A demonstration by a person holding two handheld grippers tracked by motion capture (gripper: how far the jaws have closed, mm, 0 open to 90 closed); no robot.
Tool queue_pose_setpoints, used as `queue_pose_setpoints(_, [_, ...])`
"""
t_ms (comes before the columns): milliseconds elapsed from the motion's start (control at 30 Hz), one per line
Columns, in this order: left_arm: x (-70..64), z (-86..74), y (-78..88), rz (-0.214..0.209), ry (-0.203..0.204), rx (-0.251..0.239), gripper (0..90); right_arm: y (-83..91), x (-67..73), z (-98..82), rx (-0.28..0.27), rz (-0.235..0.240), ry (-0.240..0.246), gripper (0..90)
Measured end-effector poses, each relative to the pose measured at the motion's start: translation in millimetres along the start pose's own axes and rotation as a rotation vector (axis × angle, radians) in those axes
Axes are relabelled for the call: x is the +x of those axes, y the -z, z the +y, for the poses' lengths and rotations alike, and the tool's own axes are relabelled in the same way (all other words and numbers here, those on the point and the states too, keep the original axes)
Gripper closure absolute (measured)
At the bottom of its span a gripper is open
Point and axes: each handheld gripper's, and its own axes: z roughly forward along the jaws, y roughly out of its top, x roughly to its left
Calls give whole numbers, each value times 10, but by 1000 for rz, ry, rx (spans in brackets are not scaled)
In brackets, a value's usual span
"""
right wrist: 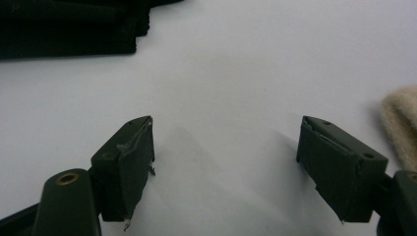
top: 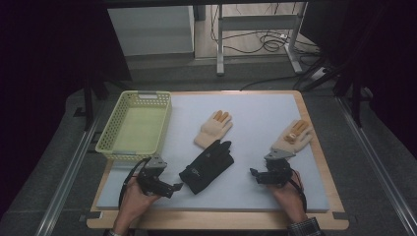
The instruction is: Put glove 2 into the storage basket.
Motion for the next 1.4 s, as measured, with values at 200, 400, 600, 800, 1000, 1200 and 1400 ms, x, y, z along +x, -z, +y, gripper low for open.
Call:
queue_pose_setpoints(200, [-119,210,-88,2,-35,18,0,-1,1,-1,0,-2,1,214])
queue_pose_setpoints(400, [-261,425,-279,-2,-59,33,0,0,1,-1,0,-3,0,213])
queue_pose_setpoints(600, [-358,568,-471,0,-74,42,0,0,1,-1,0,-2,0,213])
queue_pose_setpoints(800, [-433,634,-757,68,-113,97,0,0,1,-1,0,-3,0,213])
queue_pose_setpoints(1000, [-282,564,-855,43,-56,121,0,-1,1,-1,0,-2,0,213])
queue_pose_setpoints(1200, [-377,568,-892,37,-82,147,0,-1,1,-1,0,-3,0,213])
queue_pose_setpoints(1400, [-349,598,-840,42,-53,153,192,-1,1,-1,0,-3,0,213])
